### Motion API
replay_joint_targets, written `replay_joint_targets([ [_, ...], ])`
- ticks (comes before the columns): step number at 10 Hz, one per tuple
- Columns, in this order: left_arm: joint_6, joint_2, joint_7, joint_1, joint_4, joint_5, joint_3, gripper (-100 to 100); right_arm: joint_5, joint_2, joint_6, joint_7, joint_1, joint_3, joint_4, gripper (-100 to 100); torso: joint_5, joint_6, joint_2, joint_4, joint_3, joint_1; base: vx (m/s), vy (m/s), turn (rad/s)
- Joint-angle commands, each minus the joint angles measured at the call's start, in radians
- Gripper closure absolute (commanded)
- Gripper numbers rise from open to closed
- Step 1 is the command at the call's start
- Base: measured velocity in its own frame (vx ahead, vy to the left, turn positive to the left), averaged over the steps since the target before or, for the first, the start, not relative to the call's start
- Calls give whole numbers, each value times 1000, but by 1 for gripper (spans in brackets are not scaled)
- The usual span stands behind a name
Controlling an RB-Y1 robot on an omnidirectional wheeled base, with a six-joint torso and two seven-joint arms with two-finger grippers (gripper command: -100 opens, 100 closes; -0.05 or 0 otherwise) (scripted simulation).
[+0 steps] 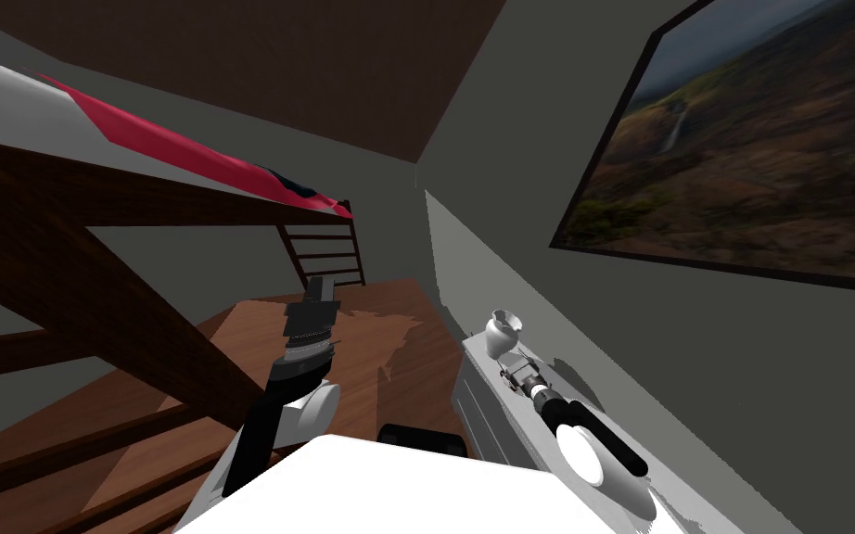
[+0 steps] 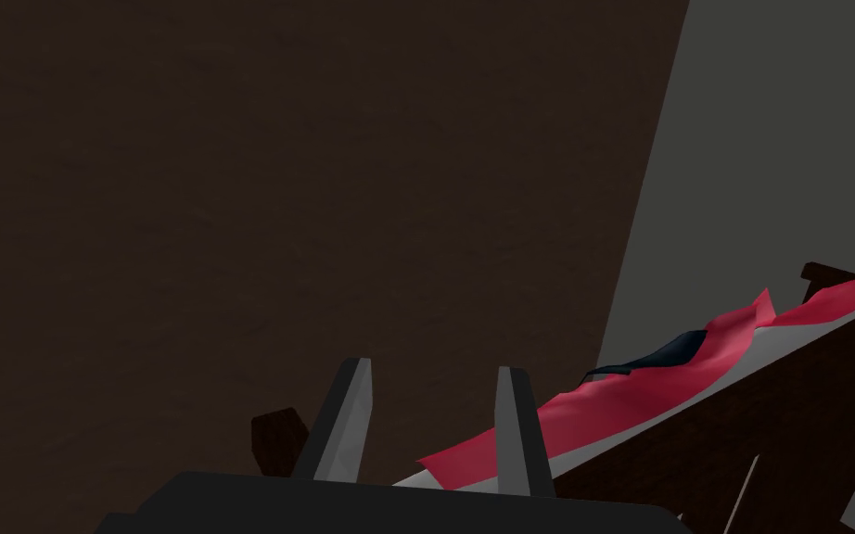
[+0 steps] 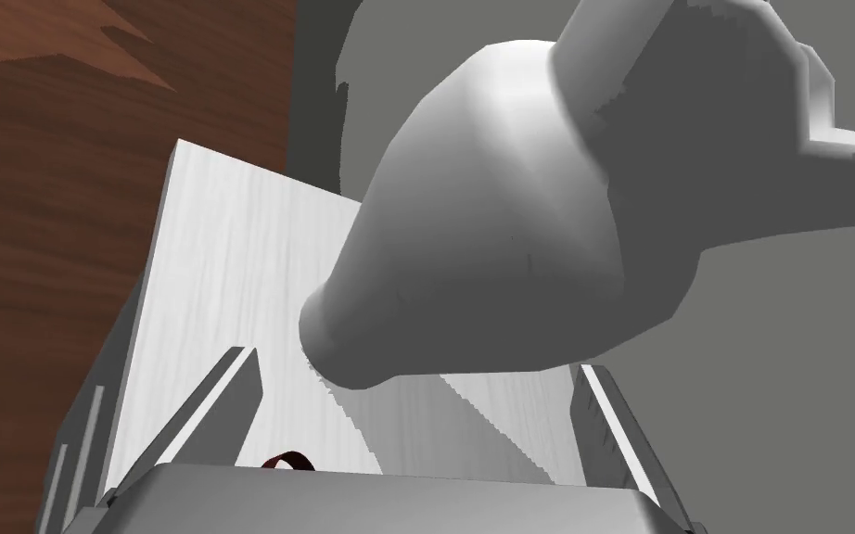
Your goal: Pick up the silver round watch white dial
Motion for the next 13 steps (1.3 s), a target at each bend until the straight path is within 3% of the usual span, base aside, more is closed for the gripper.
replay_joint_targets([
  [1,0,0,0,0,0,0,0,0,-40,-18,46,-36,-4,-9,34,-100,0,0,0,0,0,0,8,-12,73],
  [2,0,0,0,0,0,0,0,0,-75,-36,71,-66,-8,-14,66,-100,0,0,0,0,0,0,10,-20,102],
  [3,0,0,0,0,0,0,0,0,-75,-36,81,-66,-8,-14,66,-100,0,0,0,0,0,0,8,-17,35],
  [6,0,0,0,0,0,0,0,0,-167,-88,172,-151,-21,-30,161,-100,0,0,0,0,0,-1,9,-20,89],
  [7,0,0,0,0,0,0,0,0,-176,-88,182,-151,-21,-30,161,-100,0,0,0,0,0,-1,9,-18,19],
  [13,0,0,0,0,0,0,0,0,-318,-160,324,-272,-39,-52,294,-100,0,0,0,0,0,0,6,-13,63],
])
